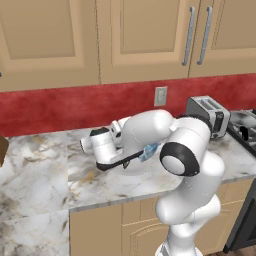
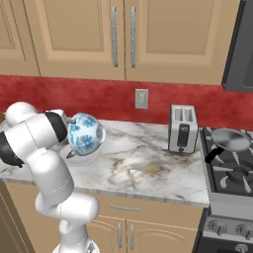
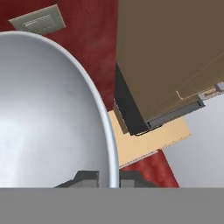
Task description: Place the fish on the plate and place the bell pepper on the same plate.
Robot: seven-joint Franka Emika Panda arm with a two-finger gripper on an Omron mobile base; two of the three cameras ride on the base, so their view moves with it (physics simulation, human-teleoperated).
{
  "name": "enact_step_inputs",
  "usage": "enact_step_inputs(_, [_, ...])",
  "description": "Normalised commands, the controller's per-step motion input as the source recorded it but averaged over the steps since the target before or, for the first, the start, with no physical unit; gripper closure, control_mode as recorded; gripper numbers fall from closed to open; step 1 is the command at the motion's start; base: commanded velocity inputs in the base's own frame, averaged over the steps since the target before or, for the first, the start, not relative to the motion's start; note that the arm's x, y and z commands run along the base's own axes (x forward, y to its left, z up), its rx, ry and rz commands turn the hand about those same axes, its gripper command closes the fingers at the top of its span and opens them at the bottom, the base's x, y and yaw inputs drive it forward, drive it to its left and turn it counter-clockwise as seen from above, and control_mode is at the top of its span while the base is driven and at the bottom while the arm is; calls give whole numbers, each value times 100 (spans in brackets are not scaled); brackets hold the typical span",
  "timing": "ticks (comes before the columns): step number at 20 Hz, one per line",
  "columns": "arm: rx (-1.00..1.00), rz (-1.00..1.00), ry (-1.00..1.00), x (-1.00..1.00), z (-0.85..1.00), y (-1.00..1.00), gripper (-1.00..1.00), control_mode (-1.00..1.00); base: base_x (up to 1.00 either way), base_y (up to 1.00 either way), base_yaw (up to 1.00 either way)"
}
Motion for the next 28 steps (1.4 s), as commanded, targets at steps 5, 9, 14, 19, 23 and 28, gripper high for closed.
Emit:
enact_step_inputs(5, [-7,6,0,-3,-1,13,100,-100,0,0,0])
enact_step_inputs(9, [-12,11,0,-6,-2,7,100,-100,0,0,0])
enact_step_inputs(14, [-11,12,0,-7,0,1,100,-100,0,0,0])
enact_step_inputs(19, [-2,7,0,-2,0,-4,100,-100,0,0,0])
enact_step_inputs(23, [2,1,0,-11,0,-21,100,-100,0,0,0])
enact_step_inputs(28, [8,0,0,-15,1,-23,100,-100,0,0,0])
